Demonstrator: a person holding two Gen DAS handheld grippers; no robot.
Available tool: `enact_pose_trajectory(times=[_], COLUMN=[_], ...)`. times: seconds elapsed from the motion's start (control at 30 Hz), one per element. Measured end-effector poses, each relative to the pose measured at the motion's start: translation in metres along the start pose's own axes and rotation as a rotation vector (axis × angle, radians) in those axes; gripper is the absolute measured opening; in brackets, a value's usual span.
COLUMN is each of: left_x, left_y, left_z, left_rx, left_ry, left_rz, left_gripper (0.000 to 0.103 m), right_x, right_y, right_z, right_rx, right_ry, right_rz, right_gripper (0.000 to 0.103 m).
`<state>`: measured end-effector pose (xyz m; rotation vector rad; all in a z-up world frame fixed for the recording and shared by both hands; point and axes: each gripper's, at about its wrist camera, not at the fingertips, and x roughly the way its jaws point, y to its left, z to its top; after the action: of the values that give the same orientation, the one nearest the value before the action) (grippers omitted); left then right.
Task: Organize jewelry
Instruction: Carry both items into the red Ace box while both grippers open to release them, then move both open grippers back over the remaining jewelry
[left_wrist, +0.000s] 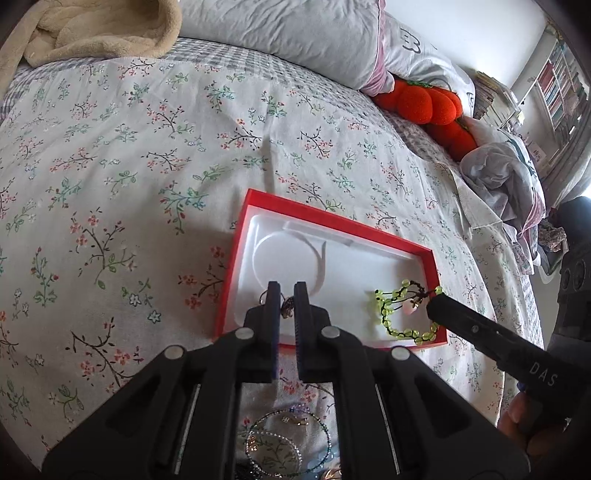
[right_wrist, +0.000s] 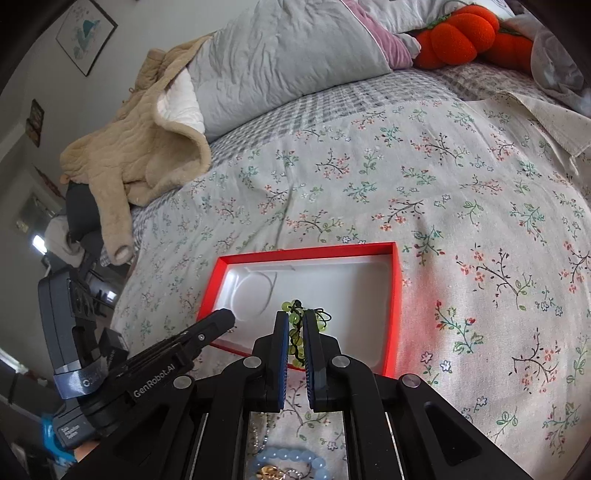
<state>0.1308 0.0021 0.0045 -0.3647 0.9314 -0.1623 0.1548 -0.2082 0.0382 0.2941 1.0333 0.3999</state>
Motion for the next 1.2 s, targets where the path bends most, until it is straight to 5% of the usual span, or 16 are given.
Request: enact_pose_trajectory(times=[0.27, 0.33, 0.63, 0.93, 1.2], left_x=[-0.006, -0.012, -0.045, -0.052, -0.050], left_y=[-0.009, -0.012, -0.013, -0.002, 0.010], left_z=[-0.001, -0.002, -0.012, -0.038, -0.062], left_rx=[0.020, 0.039, 0.088, 0.109, 0.116], left_ry=[0.000, -0.002, 0.005, 0.087, 0.164], left_rz=[-0.021, -0.018, 0.007, 0.060, 0.095], left_gripper=[0.010, 0.025, 0.058, 0.071, 0.076], right_x=[0.003, -0.002, -0.034, -0.046, -0.048], right_y=[-0.016, -0.016, -0.012, -0.013, -0.020], right_z=[-0.003, -0.004, -0.016, -0.041, -0.063], right_rx=[0.018, 0.010, -0.043, -0.074, -0.059], right_ry=[0.033, 0.037, 0.027, 0.078, 0.125], right_rz=[-0.028, -0.028, -0.037, -0.062, -0.073], right_gripper=[0.009, 0.011, 0.012, 0.013, 0.030])
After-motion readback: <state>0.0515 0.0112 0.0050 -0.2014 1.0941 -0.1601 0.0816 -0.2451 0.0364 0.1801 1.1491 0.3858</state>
